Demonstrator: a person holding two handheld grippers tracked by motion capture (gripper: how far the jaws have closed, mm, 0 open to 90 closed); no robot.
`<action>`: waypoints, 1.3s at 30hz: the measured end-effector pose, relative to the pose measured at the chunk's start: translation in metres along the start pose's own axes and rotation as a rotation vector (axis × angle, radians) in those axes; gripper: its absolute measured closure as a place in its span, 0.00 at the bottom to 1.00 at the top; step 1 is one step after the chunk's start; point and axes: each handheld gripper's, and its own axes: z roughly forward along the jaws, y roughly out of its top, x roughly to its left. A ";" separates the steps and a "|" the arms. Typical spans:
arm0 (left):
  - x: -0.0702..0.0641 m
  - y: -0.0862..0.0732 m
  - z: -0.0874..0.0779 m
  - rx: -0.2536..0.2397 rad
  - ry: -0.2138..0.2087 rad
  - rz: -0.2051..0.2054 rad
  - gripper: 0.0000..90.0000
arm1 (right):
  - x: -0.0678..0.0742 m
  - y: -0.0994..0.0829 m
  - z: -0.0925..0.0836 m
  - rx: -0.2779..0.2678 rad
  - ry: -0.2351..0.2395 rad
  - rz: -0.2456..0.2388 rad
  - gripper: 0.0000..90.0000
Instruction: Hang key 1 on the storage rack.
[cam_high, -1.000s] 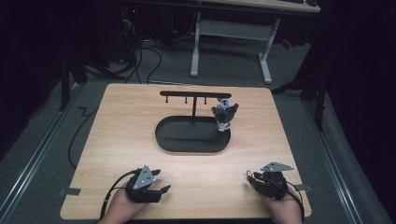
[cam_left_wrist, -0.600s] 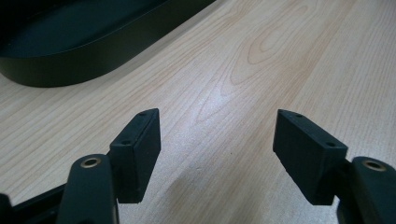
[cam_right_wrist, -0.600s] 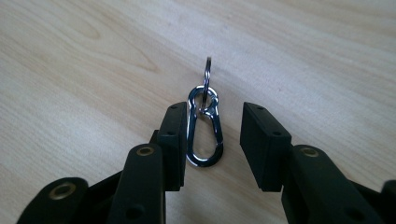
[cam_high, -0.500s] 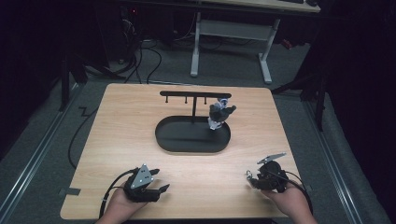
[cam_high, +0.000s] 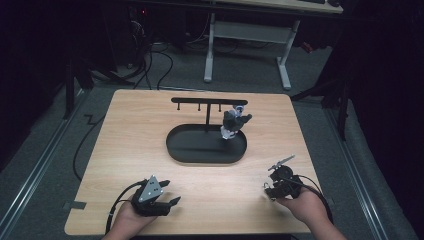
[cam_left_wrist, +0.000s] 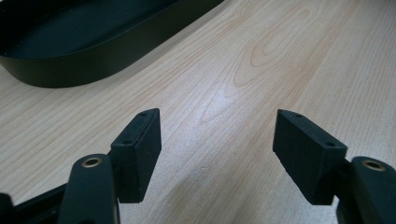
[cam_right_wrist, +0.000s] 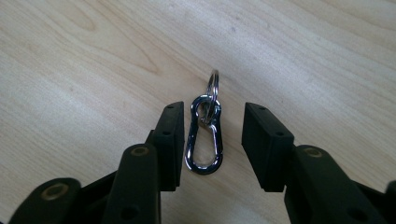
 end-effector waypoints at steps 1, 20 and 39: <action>0.000 0.000 0.000 0.001 0.000 0.001 0.37 | -0.001 0.001 0.000 -0.001 -0.001 0.005 0.74; 0.000 0.000 0.001 0.005 0.001 0.005 0.37 | -0.004 0.005 0.002 0.000 0.072 0.021 0.99; -0.002 0.000 0.001 0.004 0.005 0.007 0.37 | -0.010 0.011 -0.043 -0.101 0.113 0.040 0.99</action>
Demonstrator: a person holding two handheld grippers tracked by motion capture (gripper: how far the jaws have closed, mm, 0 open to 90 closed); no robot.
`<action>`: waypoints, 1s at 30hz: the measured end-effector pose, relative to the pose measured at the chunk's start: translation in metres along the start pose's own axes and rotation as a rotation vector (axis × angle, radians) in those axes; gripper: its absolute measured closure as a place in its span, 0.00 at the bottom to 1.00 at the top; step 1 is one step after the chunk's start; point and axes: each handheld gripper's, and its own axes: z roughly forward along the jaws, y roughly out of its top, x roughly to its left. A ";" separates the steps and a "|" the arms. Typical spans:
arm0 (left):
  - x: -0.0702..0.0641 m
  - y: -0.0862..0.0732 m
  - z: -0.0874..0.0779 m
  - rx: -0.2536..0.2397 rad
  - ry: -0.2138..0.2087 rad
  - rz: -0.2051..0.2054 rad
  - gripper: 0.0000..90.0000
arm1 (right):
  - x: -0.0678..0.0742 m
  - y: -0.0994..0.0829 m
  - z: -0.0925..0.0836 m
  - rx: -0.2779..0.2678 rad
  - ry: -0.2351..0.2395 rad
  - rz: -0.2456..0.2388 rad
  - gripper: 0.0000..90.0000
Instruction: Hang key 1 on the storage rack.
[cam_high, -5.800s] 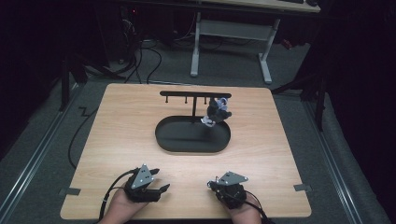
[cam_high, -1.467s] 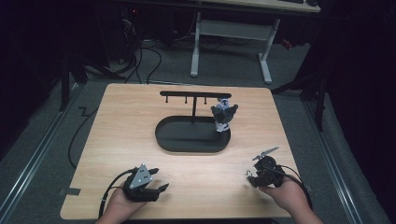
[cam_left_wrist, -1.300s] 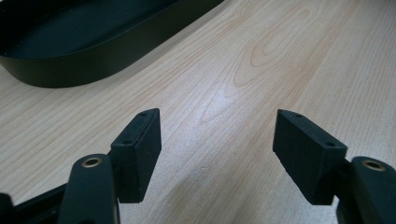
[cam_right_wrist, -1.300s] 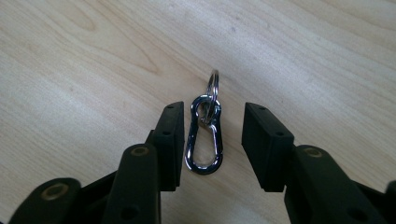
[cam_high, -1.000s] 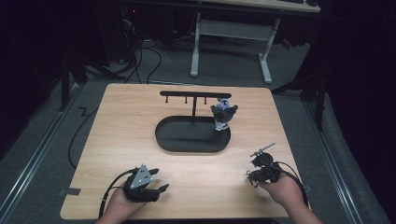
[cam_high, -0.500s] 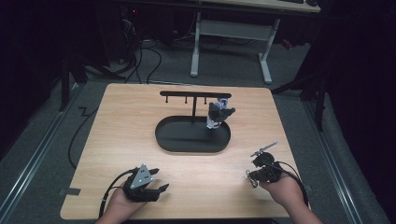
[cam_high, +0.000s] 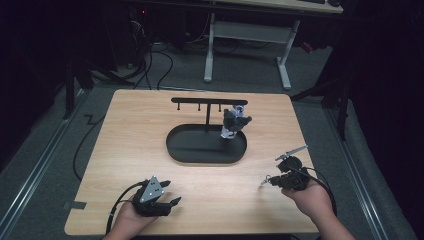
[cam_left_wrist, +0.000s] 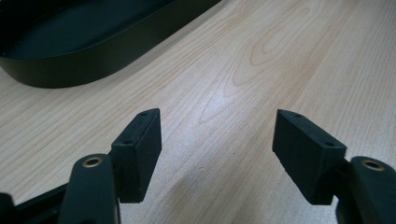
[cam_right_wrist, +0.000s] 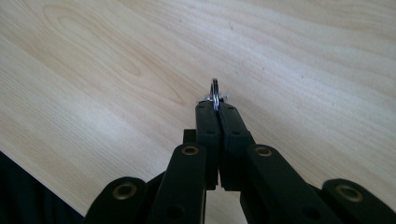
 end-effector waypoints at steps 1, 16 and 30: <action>0.000 0.000 0.000 0.000 0.001 0.000 0.37 | 0.000 0.005 -0.002 -0.007 0.002 -0.009 0.99; 0.001 0.000 -0.002 -0.003 -0.002 -0.005 0.37 | 0.009 0.043 -0.014 0.006 0.020 -0.035 0.99; 0.003 -0.002 -0.004 -0.013 0.000 -0.018 0.38 | 0.022 0.094 -0.017 0.007 0.041 -0.068 0.99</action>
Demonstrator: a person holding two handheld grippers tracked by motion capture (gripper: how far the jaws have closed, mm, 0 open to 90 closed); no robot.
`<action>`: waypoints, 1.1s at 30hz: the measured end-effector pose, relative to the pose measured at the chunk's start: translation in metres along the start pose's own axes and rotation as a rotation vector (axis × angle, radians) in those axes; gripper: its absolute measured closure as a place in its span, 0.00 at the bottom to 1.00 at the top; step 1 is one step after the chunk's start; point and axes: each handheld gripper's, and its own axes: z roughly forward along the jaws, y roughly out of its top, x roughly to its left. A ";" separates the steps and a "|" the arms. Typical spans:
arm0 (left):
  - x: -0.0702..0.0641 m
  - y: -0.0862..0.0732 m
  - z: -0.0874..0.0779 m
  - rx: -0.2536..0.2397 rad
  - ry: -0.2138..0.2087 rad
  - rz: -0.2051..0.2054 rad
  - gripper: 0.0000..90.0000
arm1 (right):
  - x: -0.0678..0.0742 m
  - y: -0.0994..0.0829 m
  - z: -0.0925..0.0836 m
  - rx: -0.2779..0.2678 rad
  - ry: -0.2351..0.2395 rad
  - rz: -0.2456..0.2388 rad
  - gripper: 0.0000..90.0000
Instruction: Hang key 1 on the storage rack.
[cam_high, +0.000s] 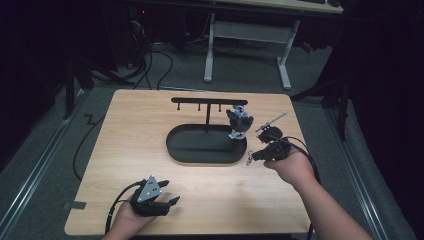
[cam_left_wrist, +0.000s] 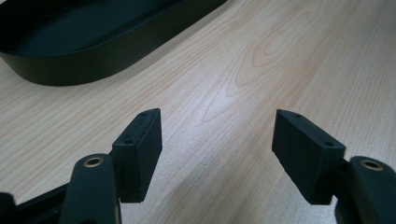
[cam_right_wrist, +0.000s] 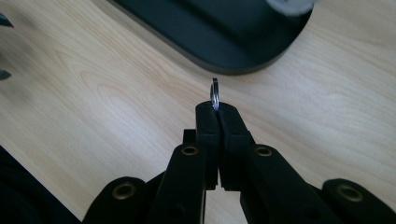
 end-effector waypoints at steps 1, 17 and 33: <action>0.001 0.000 0.000 -0.001 0.001 0.000 0.38 | 0.002 0.008 -0.001 0.005 0.002 -0.004 0.99; 0.001 -0.001 0.000 0.007 0.006 0.011 0.38 | 0.015 0.063 -0.006 -0.016 0.017 -0.041 0.99; 0.002 -0.001 -0.001 0.001 0.007 0.005 0.38 | 0.020 0.113 -0.013 -0.040 -0.014 -0.037 0.99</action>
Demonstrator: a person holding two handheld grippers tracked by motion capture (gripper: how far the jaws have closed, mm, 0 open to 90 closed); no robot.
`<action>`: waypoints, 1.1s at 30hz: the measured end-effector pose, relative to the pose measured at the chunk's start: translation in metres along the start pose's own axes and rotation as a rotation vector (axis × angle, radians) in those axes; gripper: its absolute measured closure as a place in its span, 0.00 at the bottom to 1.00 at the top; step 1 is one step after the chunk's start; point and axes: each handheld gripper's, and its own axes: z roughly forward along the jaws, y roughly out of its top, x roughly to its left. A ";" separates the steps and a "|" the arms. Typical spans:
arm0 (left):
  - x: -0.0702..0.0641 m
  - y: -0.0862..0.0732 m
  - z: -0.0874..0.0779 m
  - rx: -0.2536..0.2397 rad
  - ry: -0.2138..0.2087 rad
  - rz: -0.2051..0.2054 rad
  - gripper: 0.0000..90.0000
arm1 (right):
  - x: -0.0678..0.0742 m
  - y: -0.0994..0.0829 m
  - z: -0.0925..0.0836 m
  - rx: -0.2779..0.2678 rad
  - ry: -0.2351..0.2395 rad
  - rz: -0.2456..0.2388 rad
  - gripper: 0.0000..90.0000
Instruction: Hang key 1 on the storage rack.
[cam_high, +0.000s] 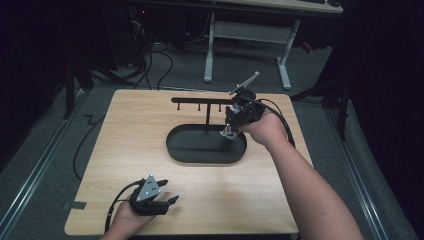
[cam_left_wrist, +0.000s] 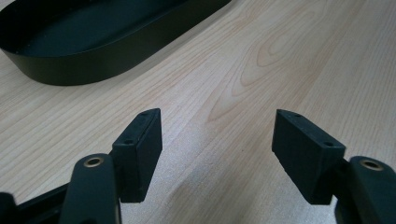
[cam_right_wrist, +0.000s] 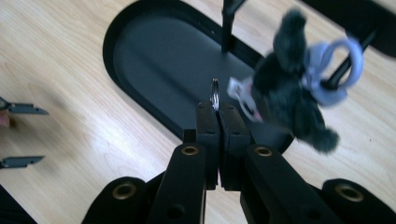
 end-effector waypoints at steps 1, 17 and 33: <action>0.000 0.000 0.000 0.001 0.000 0.001 0.38 | 0.000 0.000 0.000 0.000 0.000 0.000 0.99; 0.003 -0.001 -0.002 -0.006 0.002 -0.011 0.38 | 0.000 0.035 0.016 0.000 0.007 0.003 0.99; 0.003 -0.001 -0.001 -0.003 0.000 -0.011 0.38 | -0.018 0.039 0.019 -0.023 0.044 0.034 0.99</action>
